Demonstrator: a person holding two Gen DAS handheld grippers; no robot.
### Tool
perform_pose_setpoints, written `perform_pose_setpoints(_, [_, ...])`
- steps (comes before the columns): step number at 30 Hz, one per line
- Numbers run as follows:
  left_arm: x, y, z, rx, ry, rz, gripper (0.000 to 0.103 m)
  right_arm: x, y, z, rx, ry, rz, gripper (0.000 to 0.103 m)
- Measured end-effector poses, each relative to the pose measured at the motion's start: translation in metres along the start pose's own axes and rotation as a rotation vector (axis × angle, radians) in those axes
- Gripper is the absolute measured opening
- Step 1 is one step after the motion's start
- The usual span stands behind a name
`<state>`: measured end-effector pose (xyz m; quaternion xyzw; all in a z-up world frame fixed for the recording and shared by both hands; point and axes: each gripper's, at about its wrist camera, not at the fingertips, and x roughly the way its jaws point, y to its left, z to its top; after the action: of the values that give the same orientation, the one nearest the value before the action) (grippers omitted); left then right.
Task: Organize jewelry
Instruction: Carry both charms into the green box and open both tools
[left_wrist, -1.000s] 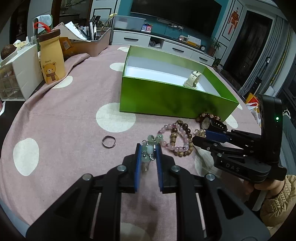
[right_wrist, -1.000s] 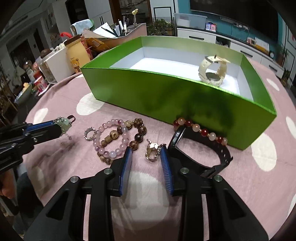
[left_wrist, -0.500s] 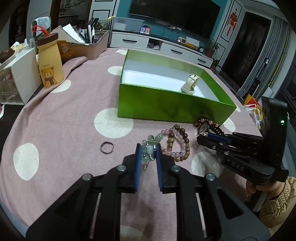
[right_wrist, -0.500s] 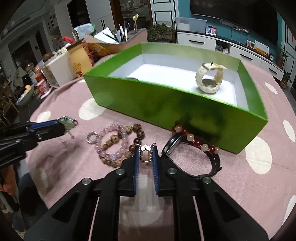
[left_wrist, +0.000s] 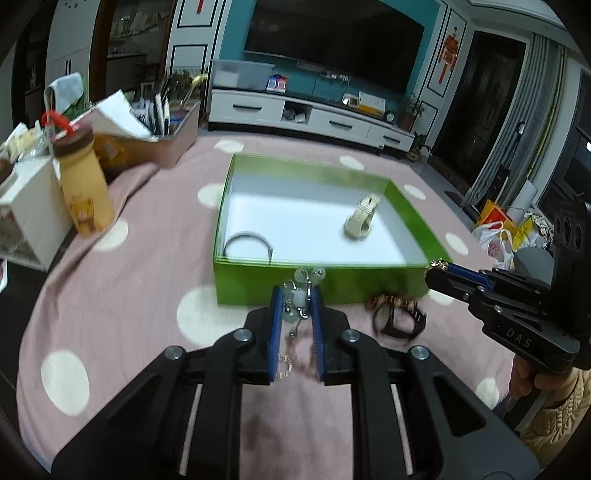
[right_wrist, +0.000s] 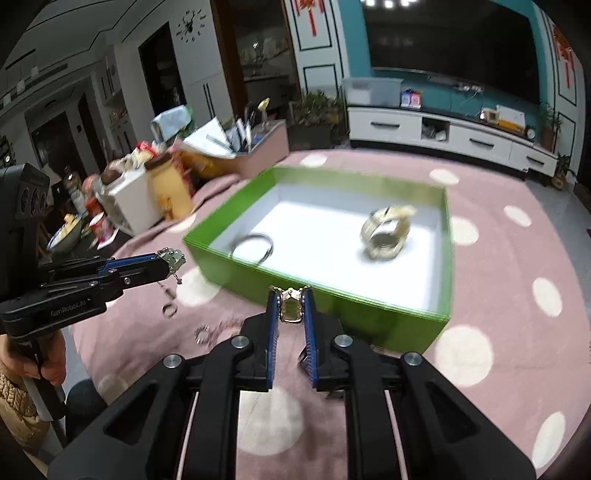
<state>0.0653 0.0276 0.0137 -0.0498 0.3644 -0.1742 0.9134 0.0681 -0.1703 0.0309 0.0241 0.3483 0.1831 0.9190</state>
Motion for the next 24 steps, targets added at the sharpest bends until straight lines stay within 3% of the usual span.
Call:
perform_pose_setpoints(11, [0.03, -0.016, 0.063, 0.016, -0.011, -0.028, 0.015, 0.004, -0.028, 0.039, 0.025, -0.056, -0.027, 0.013])
perform_pose_setpoints(24, [0.111, -0.021, 0.081, 0.012, 0.112, 0.013, 0.015, 0.067, -0.055, 0.038, 0.076, 0.075, -0.041, 0.013])
